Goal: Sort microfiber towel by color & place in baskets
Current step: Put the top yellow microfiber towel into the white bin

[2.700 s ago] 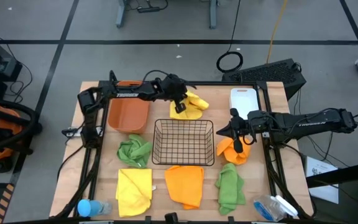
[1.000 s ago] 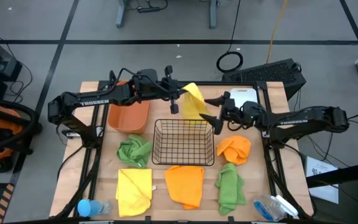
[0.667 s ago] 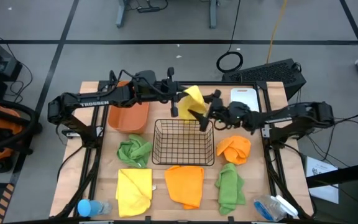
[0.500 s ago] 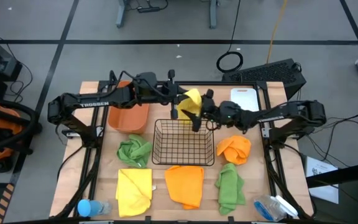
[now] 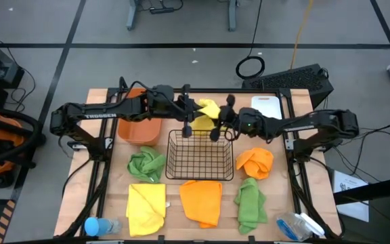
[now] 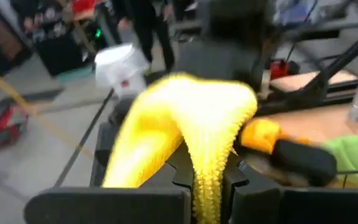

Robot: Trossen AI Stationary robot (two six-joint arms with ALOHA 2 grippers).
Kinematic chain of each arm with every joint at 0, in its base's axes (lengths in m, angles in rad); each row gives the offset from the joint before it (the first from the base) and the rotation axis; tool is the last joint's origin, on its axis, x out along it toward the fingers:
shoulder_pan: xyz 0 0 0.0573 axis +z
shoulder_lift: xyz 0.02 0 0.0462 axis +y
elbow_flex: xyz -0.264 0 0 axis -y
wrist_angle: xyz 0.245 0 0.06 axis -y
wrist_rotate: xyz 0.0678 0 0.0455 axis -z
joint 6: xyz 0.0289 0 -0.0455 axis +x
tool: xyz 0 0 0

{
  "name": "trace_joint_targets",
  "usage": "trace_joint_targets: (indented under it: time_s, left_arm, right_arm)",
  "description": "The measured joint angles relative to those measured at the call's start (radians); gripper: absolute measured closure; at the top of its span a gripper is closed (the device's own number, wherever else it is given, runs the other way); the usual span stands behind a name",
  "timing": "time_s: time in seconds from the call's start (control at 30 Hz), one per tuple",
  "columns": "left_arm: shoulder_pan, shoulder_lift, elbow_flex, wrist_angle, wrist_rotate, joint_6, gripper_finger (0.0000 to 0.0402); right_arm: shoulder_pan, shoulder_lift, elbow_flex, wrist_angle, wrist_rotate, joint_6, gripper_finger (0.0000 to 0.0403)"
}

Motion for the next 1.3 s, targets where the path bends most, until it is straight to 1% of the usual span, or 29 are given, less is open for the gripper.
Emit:
trace_joint_targets:
  time_s: [0.13, 0.23, 0.4, 0.57, 0.67, 0.73, 0.77, 0.83, 0.97, 1.03, 1.1, 1.2, 1.23, 1.3]
  left_arm:
    - [-0.001, -0.008, 0.0, -0.095, -0.017, -0.019, 0.0377]
    - [-0.001, -0.008, 0.0, -0.171, 0.003, -0.094, 0.0359]
    - [-0.009, 0.002, -0.032, -0.226, -0.001, -0.143, 0.0291]
    - [-0.034, 0.001, -0.04, -0.295, -0.003, -0.166, 0.022]
    - [-0.059, 0.001, -0.041, -0.327, -0.004, -0.167, 0.019]
    - [-0.075, 0.001, -0.041, -0.326, -0.008, -0.167, 0.0178]
    - [-0.081, 0.001, -0.041, -0.322, -0.018, -0.167, 0.0174]
    - [-0.089, 0.001, -0.041, -0.306, -0.075, -0.167, 0.0172]
    - [-0.094, -0.01, -0.041, -0.29, -0.25, -0.207, 0.0171]
    - [-0.09, -0.022, -0.041, -0.254, -0.275, -0.208, 0.0171]
    - [-0.09, -0.031, -0.041, -0.197, -0.243, -0.188, 0.0171]
    - [-0.09, -0.029, -0.041, -0.078, -0.107, -0.167, 0.0171]
    - [-0.088, -0.022, -0.041, -0.042, -0.08, -0.157, 0.0171]
    - [-0.07, -0.014, -0.039, 0.012, -0.071, -0.144, 0.0171]
  right_arm:
    - [-0.012, -0.096, 0.0, -0.122, 0.041, -0.044, 0.0398]
    - [-0.017, -0.167, 0.0, -0.187, 0.049, -0.079, 0.04]
    - [-0.009, -0.261, 0.0, -0.244, 0.049, -0.142, 0.0401]
    - [0.022, -0.334, 0.0, -0.268, 0.047, -0.249, 0.0402]
    - [0.052, -0.367, 0.0, -0.294, 0.046, -0.282, 0.0402]
    - [0.074, -0.386, 0.0, -0.337, 0.045, -0.293, 0.0402]
    - [0.085, -0.392, 0.0, -0.36, 0.045, -0.296, 0.0402]
    - [0.111, -0.409, 0.0, -0.419, 0.04, -0.301, 0.0402]
    - [0.171, -0.449, 0.0, -0.581, -0.072, -0.349, 0.0403]
    - [0.215, -0.468, 0.0, -0.628, -0.084, -0.367, 0.0403]
    - [0.256, -0.48, 0.0, -0.645, -0.064, -0.414, 0.0403]
    - [0.306, -0.486, 0.0, -0.644, -0.03, -0.51, 0.0403]
    - [0.319, -0.486, 0.0, -0.641, -0.026, -0.537, 0.0403]
    - [0.34, -0.486, 0.0, -0.633, -0.026, -0.57, 0.0403]
